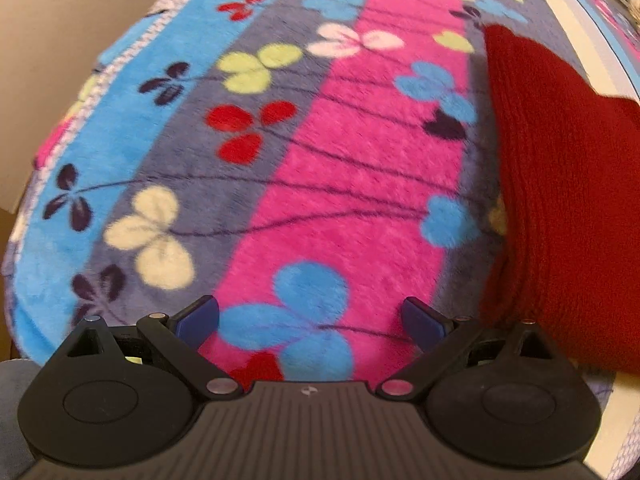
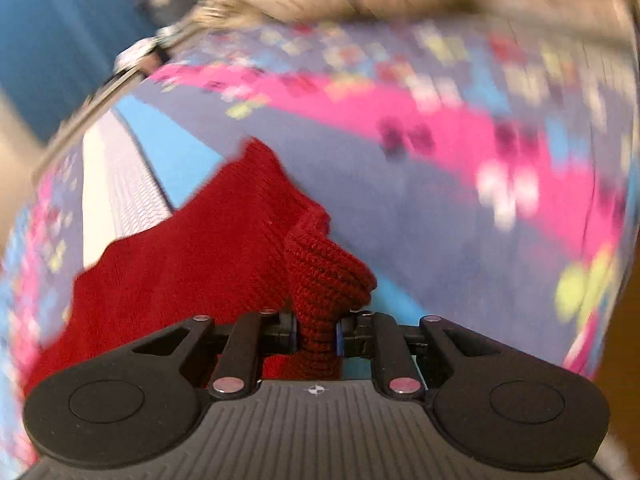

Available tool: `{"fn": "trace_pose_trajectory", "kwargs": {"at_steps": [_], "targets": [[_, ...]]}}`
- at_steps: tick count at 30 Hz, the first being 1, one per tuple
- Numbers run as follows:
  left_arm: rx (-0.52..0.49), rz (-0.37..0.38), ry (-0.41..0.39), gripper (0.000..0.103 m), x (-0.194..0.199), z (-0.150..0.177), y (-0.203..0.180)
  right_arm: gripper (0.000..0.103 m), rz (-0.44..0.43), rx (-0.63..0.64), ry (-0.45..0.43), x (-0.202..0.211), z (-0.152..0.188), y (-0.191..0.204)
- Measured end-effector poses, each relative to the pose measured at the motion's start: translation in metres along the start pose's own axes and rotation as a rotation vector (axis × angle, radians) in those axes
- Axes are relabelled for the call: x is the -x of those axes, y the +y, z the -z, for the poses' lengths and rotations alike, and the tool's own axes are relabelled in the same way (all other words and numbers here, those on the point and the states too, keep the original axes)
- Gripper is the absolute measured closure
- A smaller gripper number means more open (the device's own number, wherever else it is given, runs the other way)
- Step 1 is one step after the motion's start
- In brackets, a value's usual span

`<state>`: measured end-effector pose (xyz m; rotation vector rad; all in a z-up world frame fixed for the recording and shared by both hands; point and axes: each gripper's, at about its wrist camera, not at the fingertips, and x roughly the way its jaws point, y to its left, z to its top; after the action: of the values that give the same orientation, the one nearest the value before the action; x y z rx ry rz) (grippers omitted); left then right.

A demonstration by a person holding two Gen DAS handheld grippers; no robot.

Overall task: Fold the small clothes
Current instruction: 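Grasp the folded sweater edge with both tools and fold it over again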

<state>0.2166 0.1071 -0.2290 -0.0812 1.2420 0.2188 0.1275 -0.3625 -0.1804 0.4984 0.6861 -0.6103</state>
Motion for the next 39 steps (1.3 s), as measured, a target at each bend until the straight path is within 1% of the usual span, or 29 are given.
{"fn": "trace_pose_trajectory", "kwargs": {"at_steps": [2,4,7,9,11,12,14,15,16,17,18,19,20,21,24,27,29,30,34,36,39], "targets": [[-0.021,0.003,-0.018,0.004,-0.001,0.002,-0.003,0.087,-0.002,0.155,-0.102,0.023,-0.002,0.039],[-0.032,0.03,-0.032,0.004,-0.001,0.001,-0.003,0.088,-0.024,0.323,-0.2,0.047,0.001,0.083],[-0.027,0.069,-0.04,0.004,-0.001,-0.001,0.0,0.088,-0.093,0.571,-0.319,0.079,0.024,0.153],[-0.015,0.099,-0.042,0.004,0.0,-0.003,0.004,0.088,-0.171,0.725,-0.37,0.097,0.049,0.197],[0.004,0.133,-0.043,0.004,0.0,-0.005,0.01,0.087,-0.277,0.912,-0.393,0.111,0.092,0.238],[0.015,0.149,-0.045,0.004,0.001,-0.005,0.014,0.087,-0.314,0.985,-0.391,0.115,0.111,0.252],[0.029,0.169,-0.051,0.004,0.002,-0.004,0.02,0.087,-0.393,1.138,-0.326,0.11,0.158,0.274],[0.031,0.172,-0.053,0.004,0.002,-0.004,0.022,0.087,-0.419,1.203,-0.269,0.103,0.18,0.28],[0.029,0.175,-0.055,0.006,0.002,-0.004,0.024,0.087,-0.427,1.243,-0.211,0.101,0.199,0.287],[0.023,0.162,-0.055,0.006,0.003,-0.003,0.025,0.088,-0.427,1.279,-0.145,0.093,0.214,0.288],[0.011,0.148,-0.064,0.006,0.003,-0.002,0.026,0.087,-0.41,1.278,-0.153,0.09,0.221,0.286],[0.005,0.157,-0.072,0.006,0.003,0.0,0.027,0.087,-0.394,1.289,-0.167,0.089,0.225,0.284],[0.006,0.164,-0.075,0.006,0.004,0.001,0.028,0.087,-0.397,1.291,-0.167,0.09,0.225,0.282],[0.007,0.166,-0.078,0.006,0.005,0.002,0.029,0.087,-0.413,1.274,-0.158,0.092,0.219,0.282],[0.005,0.172,-0.079,0.006,0.007,0.003,0.03,0.087,-0.449,1.238,-0.171,0.108,0.208,0.279],[0.034,0.175,-0.082,0.006,0.01,0.003,0.04,0.088,-0.497,1.21,-0.188,0.131,0.2,0.274],[0.06,0.169,-0.086,0.006,0.012,0.002,0.047,0.087,-0.523,1.238,-0.177,0.138,0.206,0.27],[0.069,0.164,-0.086,0.006,0.012,0.001,0.05,0.087,-0.532,1.271,-0.155,0.136,0.213,0.268],[0.083,0.154,-0.083,0.006,0.014,-0.001,0.057,0.086,-0.51,1.37,-0.105,0.111,0.244,0.264],[0.081,0.16,-0.089,0.006,0.019,0.001,0.057,0.086,-0.523,1.377,-0.105,0.109,0.246,0.262],[0.06,0.159,-0.106,0.005,0.025,0.003,0.052,0.086,-0.569,1.37,-0.11,0.122,0.239,0.259]]}}
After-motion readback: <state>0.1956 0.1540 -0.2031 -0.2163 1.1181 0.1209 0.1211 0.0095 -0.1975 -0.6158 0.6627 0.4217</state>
